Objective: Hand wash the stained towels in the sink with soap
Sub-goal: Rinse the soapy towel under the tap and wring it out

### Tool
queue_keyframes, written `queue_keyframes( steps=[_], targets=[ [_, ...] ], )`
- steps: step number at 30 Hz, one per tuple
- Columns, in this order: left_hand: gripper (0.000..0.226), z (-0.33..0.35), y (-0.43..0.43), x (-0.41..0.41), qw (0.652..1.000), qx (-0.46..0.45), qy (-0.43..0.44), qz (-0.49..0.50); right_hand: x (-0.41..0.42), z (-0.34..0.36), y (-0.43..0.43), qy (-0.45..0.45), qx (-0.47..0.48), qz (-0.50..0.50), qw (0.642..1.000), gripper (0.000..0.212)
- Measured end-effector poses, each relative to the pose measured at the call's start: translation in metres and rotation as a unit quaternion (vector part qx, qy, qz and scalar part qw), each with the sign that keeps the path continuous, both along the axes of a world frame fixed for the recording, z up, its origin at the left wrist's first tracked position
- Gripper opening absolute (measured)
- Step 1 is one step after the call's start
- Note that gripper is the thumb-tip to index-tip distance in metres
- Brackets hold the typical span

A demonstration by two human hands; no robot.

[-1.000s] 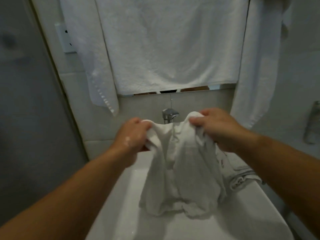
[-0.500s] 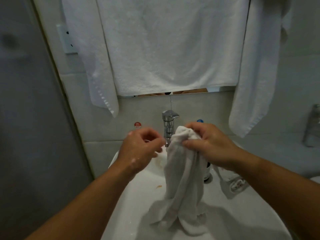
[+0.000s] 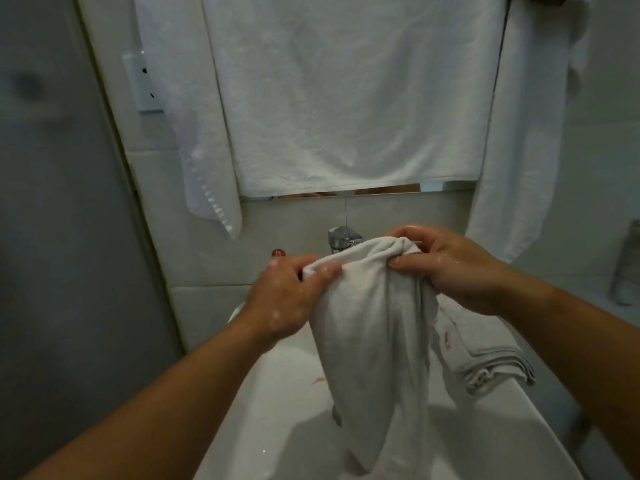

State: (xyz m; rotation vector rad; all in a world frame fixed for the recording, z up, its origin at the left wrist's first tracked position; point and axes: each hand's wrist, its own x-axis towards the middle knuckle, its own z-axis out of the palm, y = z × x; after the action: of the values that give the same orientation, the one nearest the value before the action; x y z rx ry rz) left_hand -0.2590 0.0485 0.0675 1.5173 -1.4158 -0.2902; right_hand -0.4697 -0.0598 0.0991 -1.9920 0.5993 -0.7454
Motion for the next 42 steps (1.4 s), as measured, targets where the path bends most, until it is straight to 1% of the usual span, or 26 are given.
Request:
queue_keyframes(
  steps=[1,2,4,6,8,10,12,13,14,15,17,18,20,21,22,24,26,28,29,31,32,34,36,38,40,42],
  targets=[
    [0.039,0.009,-0.001,-0.001,0.993,-0.036,-0.091,0.061,0.002,0.003,0.002,0.042,-0.076,-0.063,0.994,0.014],
    [0.041,0.017,-0.003,-0.003,0.984,-0.060,-0.139,0.096,0.005,0.006,0.004,0.088,-0.154,-0.117,0.977,0.009],
    [0.036,0.031,-0.009,-0.012,0.978,-0.075,-0.138,0.138,0.015,0.011,0.010,0.145,-0.257,-0.189,0.937,0.006],
    [0.037,0.038,-0.019,-0.020,0.979,-0.072,-0.063,0.182,0.025,0.017,0.015,0.115,-0.265,-0.223,0.931,0.006],
    [0.039,0.039,-0.028,-0.028,0.984,-0.068,0.030,0.164,0.031,0.020,0.020,0.062,-0.209,-0.217,0.952,0.005],
    [0.052,0.038,-0.027,-0.042,0.989,-0.066,0.098,0.088,0.034,0.022,0.026,0.011,-0.117,-0.174,0.978,0.009],
    [0.062,0.035,-0.020,-0.052,0.988,-0.057,0.142,0.006,0.030,0.025,0.032,-0.032,-0.037,-0.121,0.991,0.034],
    [0.063,0.034,-0.015,-0.051,0.986,-0.057,0.152,-0.029,0.026,0.026,0.033,-0.045,-0.021,-0.114,0.992,0.047],
    [0.059,0.036,-0.008,-0.050,0.983,-0.061,0.164,-0.058,0.023,0.027,0.033,-0.053,-0.018,-0.115,0.992,0.052],
    [0.050,0.035,-0.003,-0.044,0.981,-0.073,0.168,-0.070,0.020,0.027,0.033,-0.058,-0.025,-0.121,0.991,0.045],
    [0.034,0.030,0.006,-0.032,0.988,-0.110,0.100,-0.046,0.017,0.026,0.030,-0.077,-0.016,-0.132,0.988,0.023],
    [0.048,0.023,0.010,-0.030,0.994,-0.097,0.044,-0.022,0.017,0.024,0.029,-0.091,0.008,-0.123,0.988,0.021],
    [0.095,0.001,0.011,-0.039,0.998,-0.052,-0.031,-0.012,0.017,0.017,0.030,-0.127,0.088,-0.084,0.984,0.022],
    [0.110,-0.014,0.009,-0.046,0.998,-0.047,-0.050,-0.003,0.018,0.010,0.032,-0.148,0.133,-0.068,0.978,0.023],
    [0.118,-0.031,0.005,-0.055,0.996,-0.058,-0.063,0.007,0.019,0.001,0.034,-0.169,0.178,-0.056,0.968,0.023],
    [0.113,-0.058,-0.006,-0.066,0.993,-0.086,-0.073,0.045,0.017,-0.021,0.033,-0.203,0.251,-0.046,0.945,0.022],
    [0.088,-0.075,-0.017,-0.066,0.990,-0.104,-0.081,0.054,0.008,-0.042,0.028,-0.181,0.282,-0.048,0.941,0.024],
    [0.061,-0.087,-0.027,-0.060,0.991,-0.063,-0.118,0.004,-0.012,-0.055,0.021,-0.088,0.242,-0.068,0.964,0.032],
    [0.054,-0.091,-0.029,-0.056,0.987,-0.026,-0.156,-0.023,-0.022,-0.060,0.020,-0.036,0.219,-0.069,0.973,0.042],
    [0.046,-0.097,-0.037,-0.051,0.970,0.036,-0.234,-0.053,-0.035,-0.068,0.020,0.047,0.176,-0.063,0.981,0.068],
    [0.046,-0.098,-0.040,-0.050,0.961,0.062,-0.261,-0.058,-0.037,-0.073,0.021,0.089,0.126,-0.063,0.986,0.074],
    [0.052,-0.097,-0.046,-0.048,0.948,0.110,-0.290,-0.076,-0.035,-0.086,0.018,0.136,-0.026,-0.094,0.986,0.066],
    [0.058,-0.094,-0.051,-0.045,0.943,0.153,-0.277,-0.107,-0.036,-0.098,0.012,0.111,-0.131,-0.121,0.978,0.052],
    [0.064,-0.090,-0.052,-0.041,0.943,0.184,-0.239,-0.142,-0.038,-0.114,0.003,0.078,-0.195,-0.103,0.972,0.046],
    [0.064,-0.090,-0.051,-0.040,0.934,0.227,-0.215,-0.172,-0.039,-0.130,-0.005,0.097,-0.271,-0.068,0.955,0.045],
    [0.057,-0.095,-0.050,-0.039,0.921,0.264,-0.222,-0.184,-0.039,-0.139,-0.009,0.124,-0.277,-0.042,0.952,0.045]
  ],
)
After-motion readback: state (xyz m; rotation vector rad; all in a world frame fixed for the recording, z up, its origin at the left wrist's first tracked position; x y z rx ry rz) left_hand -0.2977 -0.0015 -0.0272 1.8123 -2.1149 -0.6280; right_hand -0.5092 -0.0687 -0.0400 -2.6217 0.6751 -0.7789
